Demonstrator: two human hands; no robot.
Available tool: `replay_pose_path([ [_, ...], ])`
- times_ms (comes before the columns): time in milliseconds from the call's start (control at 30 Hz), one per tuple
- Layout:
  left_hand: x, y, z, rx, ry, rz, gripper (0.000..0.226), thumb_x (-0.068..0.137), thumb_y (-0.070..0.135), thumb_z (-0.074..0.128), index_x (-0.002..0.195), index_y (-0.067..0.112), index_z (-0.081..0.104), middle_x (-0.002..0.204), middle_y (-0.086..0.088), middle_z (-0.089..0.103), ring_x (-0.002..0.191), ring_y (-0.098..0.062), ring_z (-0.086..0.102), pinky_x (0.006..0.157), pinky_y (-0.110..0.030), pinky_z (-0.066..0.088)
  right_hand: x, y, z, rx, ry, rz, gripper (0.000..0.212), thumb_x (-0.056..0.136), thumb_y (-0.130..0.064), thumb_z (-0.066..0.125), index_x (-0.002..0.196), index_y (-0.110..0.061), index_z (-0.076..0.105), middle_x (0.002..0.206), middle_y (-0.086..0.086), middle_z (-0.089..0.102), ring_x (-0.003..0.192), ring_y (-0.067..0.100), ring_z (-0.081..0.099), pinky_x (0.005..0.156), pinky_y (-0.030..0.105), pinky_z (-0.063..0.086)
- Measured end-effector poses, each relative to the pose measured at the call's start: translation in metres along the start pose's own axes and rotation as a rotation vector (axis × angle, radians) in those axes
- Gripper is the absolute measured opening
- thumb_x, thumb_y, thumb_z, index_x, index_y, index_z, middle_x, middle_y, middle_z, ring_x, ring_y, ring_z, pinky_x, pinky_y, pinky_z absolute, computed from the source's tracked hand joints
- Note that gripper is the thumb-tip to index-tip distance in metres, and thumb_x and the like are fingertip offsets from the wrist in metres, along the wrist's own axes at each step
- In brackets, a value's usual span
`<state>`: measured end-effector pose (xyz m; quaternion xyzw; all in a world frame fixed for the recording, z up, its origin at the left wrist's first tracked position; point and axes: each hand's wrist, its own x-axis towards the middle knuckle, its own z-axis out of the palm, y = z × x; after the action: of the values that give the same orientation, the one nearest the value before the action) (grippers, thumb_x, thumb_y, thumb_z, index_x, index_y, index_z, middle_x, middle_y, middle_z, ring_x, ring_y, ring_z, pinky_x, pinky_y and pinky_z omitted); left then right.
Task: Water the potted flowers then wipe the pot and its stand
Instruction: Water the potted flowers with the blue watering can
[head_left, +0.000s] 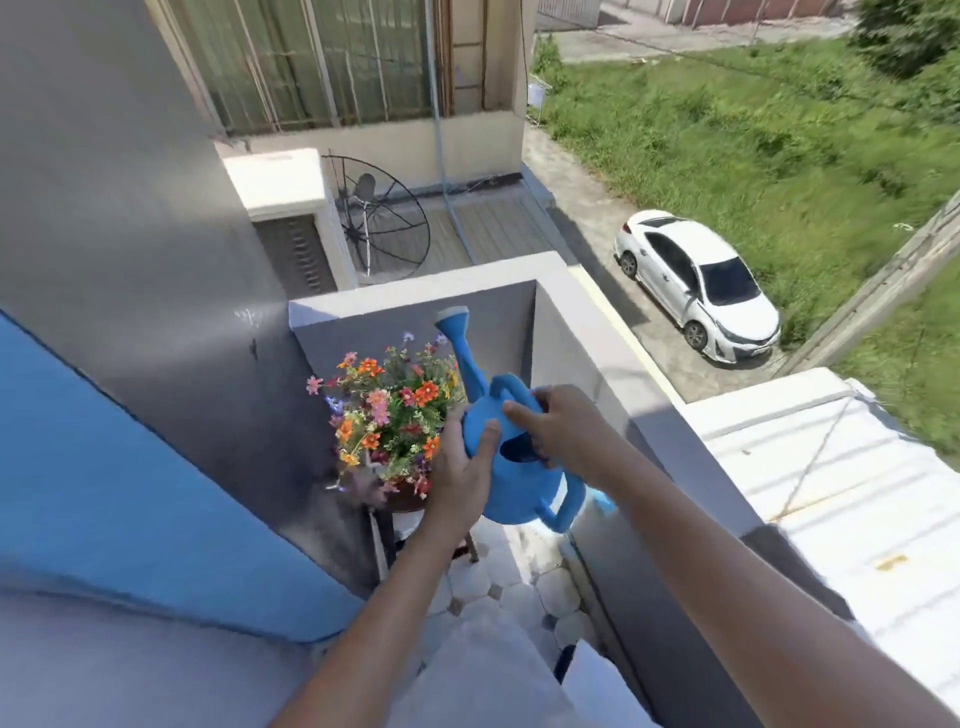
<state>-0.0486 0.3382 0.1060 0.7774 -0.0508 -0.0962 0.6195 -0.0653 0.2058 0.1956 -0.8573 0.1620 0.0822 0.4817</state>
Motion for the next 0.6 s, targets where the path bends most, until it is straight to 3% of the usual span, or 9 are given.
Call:
replay_pose_path([
  [100, -0.007, 0.004, -0.020, -0.008, 0.025, -0.034, 0.057, 0.090, 0.062, 0.045, 0.137, 0.029, 0.042, 0.120, 0.004, 0.061, 0.103, -0.009, 0.062, 0.082, -0.032, 0.055, 0.003, -0.019, 0.013, -0.109, -0.027, -0.027, 0.036, 0.098, -0.035, 0.060, 0.078, -0.004, 0.057, 0.057, 0.011, 0.052, 0.040, 0.018, 0.051, 0.045, 0.031, 0.046],
  [233, -0.011, 0.005, -0.033, 0.009, 0.074, -0.087, 0.075, 0.081, 0.078, 0.039, 0.140, 0.032, 0.039, 0.126, 0.003, 0.059, 0.111, -0.015, 0.060, 0.093, -0.045, 0.052, 0.005, -0.044, 0.020, -0.302, -0.057, -0.073, 0.037, 0.100, -0.032, 0.052, 0.075, -0.005, 0.051, 0.060, 0.012, 0.050, 0.047, 0.026, 0.053, 0.048, 0.035, 0.049],
  [300, -0.010, 0.007, -0.037, 0.031, 0.076, -0.110, 0.070, 0.081, 0.078, 0.036, 0.134, 0.032, 0.042, 0.123, 0.002, 0.061, 0.110, -0.018, 0.060, 0.093, -0.048, 0.051, 0.006, -0.055, 0.022, -0.407, -0.079, -0.095, 0.037, 0.102, -0.032, 0.048, 0.077, -0.004, 0.051, 0.061, 0.009, 0.049, 0.052, 0.026, 0.051, 0.051, 0.033, 0.047],
  [433, -0.014, 0.018, -0.045, 0.054, 0.073, -0.125, 0.035, 0.095, 0.057, 0.033, 0.113, 0.030, 0.047, 0.105, 0.000, 0.062, 0.095, -0.019, 0.060, 0.078, -0.039, 0.049, 0.007, -0.075, 0.024, -0.589, -0.130, -0.111, 0.040, 0.103, -0.027, 0.042, 0.066, -0.013, 0.044, 0.065, 0.003, 0.049, 0.065, 0.025, 0.051, 0.049, 0.023, 0.038],
  [600, -0.016, 0.018, -0.049, 0.070, 0.052, -0.189, 0.039, 0.096, 0.056, 0.031, 0.108, 0.022, 0.048, 0.099, -0.008, 0.060, 0.085, -0.019, 0.059, 0.067, -0.034, 0.043, 0.013, -0.093, 0.031, -0.725, -0.196, -0.101, 0.038, 0.101, -0.021, 0.046, 0.063, -0.017, 0.040, 0.069, 0.004, 0.049, 0.086, 0.034, 0.063, 0.049, 0.024, 0.037],
])
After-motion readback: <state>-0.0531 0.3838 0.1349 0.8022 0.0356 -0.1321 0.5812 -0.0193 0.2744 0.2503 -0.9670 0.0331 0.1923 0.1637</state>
